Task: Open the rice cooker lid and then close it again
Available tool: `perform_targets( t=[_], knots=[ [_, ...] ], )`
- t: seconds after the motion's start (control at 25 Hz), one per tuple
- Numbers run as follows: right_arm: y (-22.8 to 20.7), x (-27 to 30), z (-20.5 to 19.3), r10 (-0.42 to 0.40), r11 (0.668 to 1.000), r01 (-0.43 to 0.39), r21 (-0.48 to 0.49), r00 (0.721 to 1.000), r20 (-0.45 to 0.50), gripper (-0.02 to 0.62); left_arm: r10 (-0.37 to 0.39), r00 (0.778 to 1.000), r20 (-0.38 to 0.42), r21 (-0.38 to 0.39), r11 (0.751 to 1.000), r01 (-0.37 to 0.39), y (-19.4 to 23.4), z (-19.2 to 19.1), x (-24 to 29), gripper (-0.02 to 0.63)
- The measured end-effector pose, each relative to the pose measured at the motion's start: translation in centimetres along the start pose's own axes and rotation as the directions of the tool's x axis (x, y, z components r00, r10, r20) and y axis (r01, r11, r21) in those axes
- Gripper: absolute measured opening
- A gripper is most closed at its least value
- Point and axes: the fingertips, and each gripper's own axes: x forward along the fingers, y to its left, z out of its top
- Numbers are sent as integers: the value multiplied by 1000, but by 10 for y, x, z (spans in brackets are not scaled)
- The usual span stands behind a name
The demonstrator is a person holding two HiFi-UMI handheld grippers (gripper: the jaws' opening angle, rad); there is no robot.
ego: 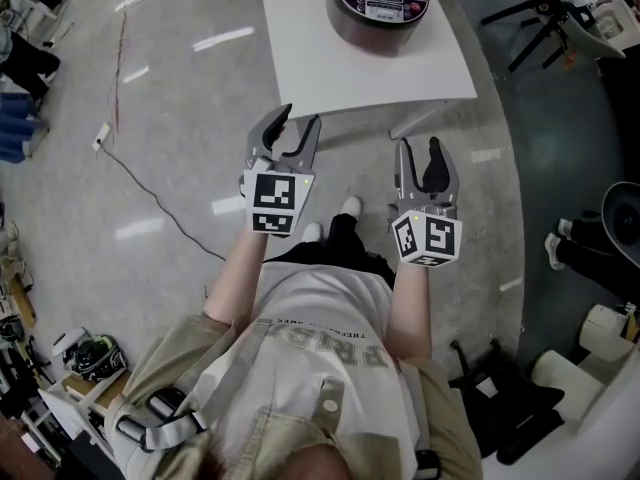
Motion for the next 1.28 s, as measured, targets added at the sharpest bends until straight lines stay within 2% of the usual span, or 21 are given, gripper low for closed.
perform_targets(
  t=[0.28, 0.92, 1.28],
  knots=[
    [-23, 42, -3, 28, 1000, -28, 1, 999, -23, 212, 40, 999, -16, -19, 999, -40, 13, 2, 38, 187],
    [-83, 149, 30, 130, 991, -129, -34, 992, 5, 212, 130, 991, 16, -27, 991, -130, 30, 49, 136, 187],
    [-106, 193, 23, 199, 980, -199, -12, 980, -14, 212, 182, 983, -11, -30, 983, -182, 32, 51, 170, 187]
  ],
)
